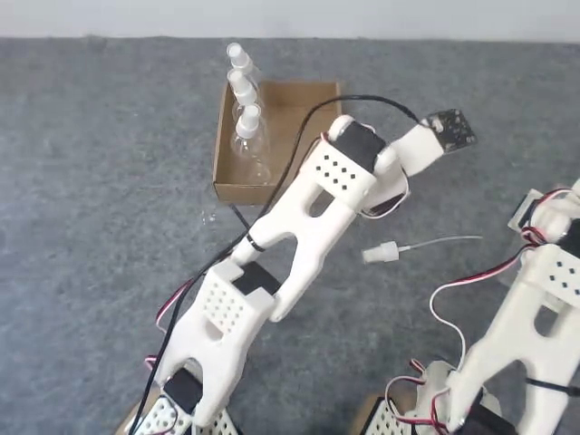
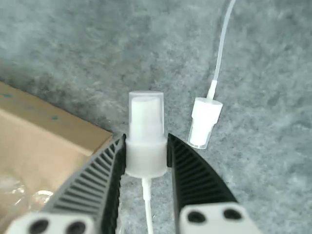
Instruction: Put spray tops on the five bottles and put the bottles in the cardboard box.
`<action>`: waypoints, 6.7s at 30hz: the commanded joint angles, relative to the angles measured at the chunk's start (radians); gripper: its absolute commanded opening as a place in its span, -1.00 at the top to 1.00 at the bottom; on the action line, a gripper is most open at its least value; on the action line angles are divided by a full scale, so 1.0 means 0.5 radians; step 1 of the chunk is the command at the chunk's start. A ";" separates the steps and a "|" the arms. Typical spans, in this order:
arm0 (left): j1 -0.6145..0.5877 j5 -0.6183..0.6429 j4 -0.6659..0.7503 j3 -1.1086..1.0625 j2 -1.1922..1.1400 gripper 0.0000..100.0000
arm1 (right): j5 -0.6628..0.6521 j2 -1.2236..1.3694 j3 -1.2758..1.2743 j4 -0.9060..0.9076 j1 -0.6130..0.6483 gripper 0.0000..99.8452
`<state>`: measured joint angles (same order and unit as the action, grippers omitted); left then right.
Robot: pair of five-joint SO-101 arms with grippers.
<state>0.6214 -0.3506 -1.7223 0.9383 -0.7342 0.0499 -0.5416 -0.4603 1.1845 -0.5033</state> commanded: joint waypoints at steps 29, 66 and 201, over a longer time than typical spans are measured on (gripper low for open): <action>-0.758 0.123 0.267 -1.229 2.292 0.97 | 0.000 -0.100 0.046 -0.091 0.207 0.86; -1.102 1.227 1.568 -3.386 3.952 0.97 | -0.074 -0.278 -0.086 -0.032 0.879 0.86; -0.430 1.185 1.642 -4.402 5.088 0.66 | -0.423 -1.941 -1.587 -0.775 2.490 0.86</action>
<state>0.4035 0.2417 -0.8907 -1.2681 1.8036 -0.1803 -1.4853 -1.2674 0.8209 0.7610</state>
